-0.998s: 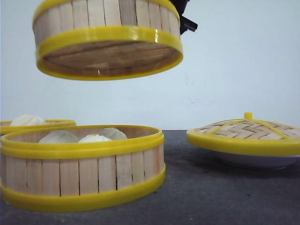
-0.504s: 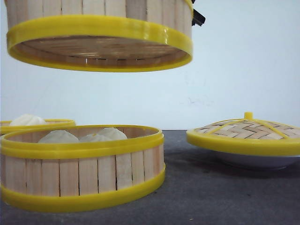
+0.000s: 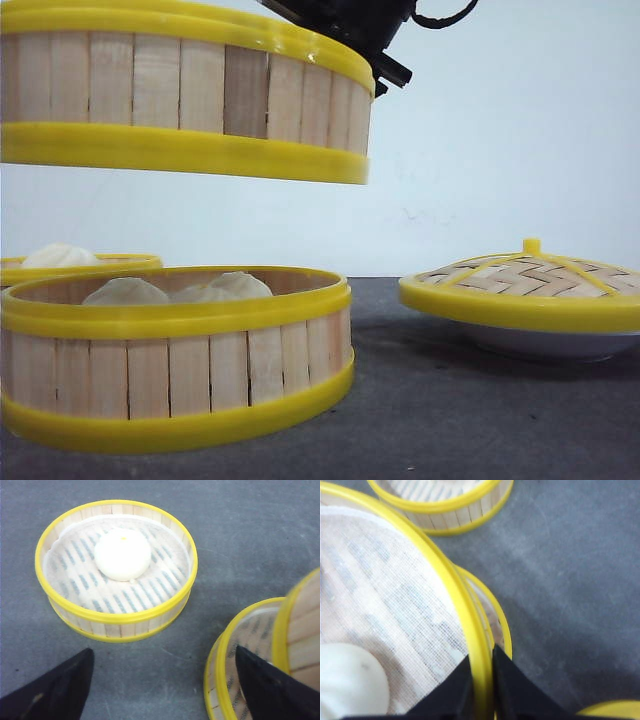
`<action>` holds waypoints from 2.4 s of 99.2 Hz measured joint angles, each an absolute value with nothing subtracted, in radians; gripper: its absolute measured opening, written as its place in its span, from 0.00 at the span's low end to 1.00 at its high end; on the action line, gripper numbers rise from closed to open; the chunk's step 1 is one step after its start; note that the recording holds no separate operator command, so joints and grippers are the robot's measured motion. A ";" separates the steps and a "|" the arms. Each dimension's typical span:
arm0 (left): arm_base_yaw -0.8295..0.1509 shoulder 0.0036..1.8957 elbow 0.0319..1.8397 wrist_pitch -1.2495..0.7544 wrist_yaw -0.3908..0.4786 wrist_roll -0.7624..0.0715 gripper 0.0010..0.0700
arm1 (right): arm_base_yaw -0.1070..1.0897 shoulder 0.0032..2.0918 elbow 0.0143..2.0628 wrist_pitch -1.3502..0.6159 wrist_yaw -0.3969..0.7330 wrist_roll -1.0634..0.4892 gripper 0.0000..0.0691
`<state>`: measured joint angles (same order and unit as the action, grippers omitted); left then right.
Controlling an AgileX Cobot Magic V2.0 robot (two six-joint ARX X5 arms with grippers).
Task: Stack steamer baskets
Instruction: 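Lift the held basket and lower it onto the nearest basket, then open the right gripper and raise it away from the stack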
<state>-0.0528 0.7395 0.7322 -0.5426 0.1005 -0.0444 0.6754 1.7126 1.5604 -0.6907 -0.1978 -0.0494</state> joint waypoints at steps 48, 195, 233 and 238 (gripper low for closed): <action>-0.052 0.739 0.732 -0.542 0.100 -0.044 0.78 | 0.675 1.831 1.560 -0.666 -0.196 -0.049 0.04; -0.052 0.739 0.732 -0.542 0.100 -0.044 0.78 | 0.656 1.897 1.560 -0.637 -0.111 -0.047 0.20; -0.045 0.786 0.748 -0.543 0.101 -0.046 0.78 | 0.620 1.854 1.560 -0.661 -0.115 -0.045 0.54; -0.031 0.821 0.768 -0.542 0.101 -0.046 0.78 | 0.612 1.822 1.560 -0.685 -0.129 -0.046 0.54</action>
